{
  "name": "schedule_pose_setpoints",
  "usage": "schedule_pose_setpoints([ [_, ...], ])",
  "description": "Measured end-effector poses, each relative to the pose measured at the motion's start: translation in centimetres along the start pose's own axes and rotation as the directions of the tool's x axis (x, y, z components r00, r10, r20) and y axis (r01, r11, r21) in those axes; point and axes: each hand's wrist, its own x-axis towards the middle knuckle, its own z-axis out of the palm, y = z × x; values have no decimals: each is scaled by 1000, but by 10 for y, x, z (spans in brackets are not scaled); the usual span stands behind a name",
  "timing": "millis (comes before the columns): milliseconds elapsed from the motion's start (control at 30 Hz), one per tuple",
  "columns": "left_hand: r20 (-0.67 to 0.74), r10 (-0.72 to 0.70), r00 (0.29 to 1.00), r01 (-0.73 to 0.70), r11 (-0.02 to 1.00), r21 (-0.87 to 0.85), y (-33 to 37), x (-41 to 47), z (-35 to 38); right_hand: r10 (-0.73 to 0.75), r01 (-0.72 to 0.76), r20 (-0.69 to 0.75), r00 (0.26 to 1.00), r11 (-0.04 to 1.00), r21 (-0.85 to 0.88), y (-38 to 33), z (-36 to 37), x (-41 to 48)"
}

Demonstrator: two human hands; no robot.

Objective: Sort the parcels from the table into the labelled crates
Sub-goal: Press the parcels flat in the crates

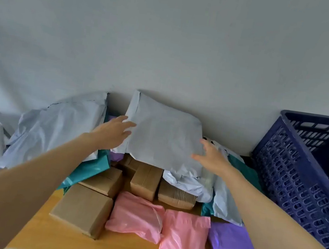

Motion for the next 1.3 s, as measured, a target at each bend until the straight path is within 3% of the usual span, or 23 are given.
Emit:
schedule_pose_setpoints([
  [333,46,46,998,-55,977,206,5,14,31,45,-55,95,994,994,96,32,16,36],
  [500,105,181,978,-209,866,454,7,20,51,69,-83,70,995,971,223,35,18,55],
  [567,85,189,978,-207,853,479,8,21,59,68,-82,63,996,965,250,35,18,61],
  [800,-49,289,956,-253,899,358,19,21,63,96,-115,74,993,939,325,40,15,59],
  [1100,-187,255,949,-247,967,65,23,34,28,125,-113,-4,992,913,392,17,-1,37],
  [1167,-207,213,955,-226,973,-45,29,34,14,135,-99,-38,990,861,500,6,-10,34],
  [1300,-266,100,959,-169,953,-252,37,30,-12,178,-88,-35,983,637,766,-15,-30,24],
])
